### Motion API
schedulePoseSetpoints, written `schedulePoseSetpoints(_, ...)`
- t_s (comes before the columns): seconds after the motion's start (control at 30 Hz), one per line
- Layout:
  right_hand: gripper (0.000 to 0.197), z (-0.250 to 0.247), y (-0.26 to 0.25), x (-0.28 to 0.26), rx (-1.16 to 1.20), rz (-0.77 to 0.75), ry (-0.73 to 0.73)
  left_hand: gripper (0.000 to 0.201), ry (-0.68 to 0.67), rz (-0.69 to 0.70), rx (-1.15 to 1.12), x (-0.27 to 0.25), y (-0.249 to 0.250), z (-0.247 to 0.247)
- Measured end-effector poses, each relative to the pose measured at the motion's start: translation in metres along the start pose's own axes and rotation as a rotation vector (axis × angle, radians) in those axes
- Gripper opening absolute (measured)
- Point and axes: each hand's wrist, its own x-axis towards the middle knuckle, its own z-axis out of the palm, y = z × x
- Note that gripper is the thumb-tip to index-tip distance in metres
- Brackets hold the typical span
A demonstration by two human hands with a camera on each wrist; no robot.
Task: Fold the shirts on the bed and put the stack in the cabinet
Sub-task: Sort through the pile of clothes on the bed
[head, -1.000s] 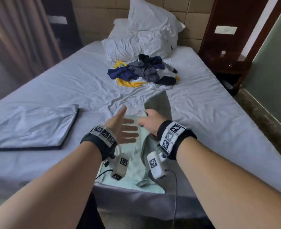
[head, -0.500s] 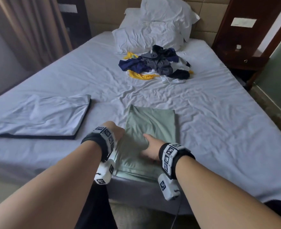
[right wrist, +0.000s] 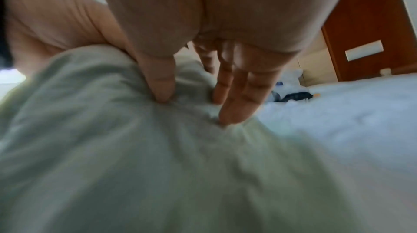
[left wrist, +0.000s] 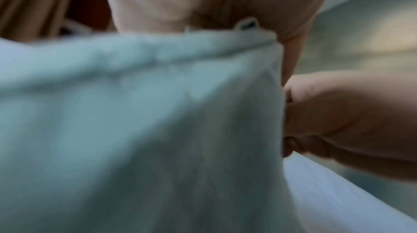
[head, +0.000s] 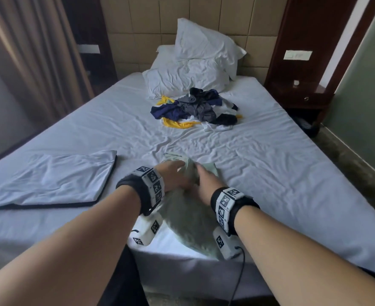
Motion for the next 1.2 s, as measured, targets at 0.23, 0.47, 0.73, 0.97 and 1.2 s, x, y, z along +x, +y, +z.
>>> schedulePoseSetpoints(0.23,0.112,-0.092,-0.030,-0.047,-0.295,-0.291,0.287,0.064,-0.090,0.373,0.535,-0.047,0.071,-0.060)
schedulePoseSetpoints(0.47,0.031,-0.135,-0.055,-0.086,-0.566,-0.322,0.110,0.067,0.034,0.449,0.718,-0.101,0.099,-0.097)
schedulePoseSetpoints(0.73,0.035,-0.172,-0.035,-0.115,-0.549,-0.160,0.111,0.024,0.157,0.318,0.712,-0.113,0.065,-0.100)
schedulePoseSetpoints(0.97,0.028,-0.193,-0.007,-0.114,-0.574,-0.033,0.084,0.018,0.168,0.233,0.615,-0.105,0.032,-0.101)
schedulePoseSetpoints(1.2,0.019,-0.195,0.049,-0.099,0.239,0.155,-0.054,0.029,0.064,0.119,0.169,-0.067,-0.006,-0.102)
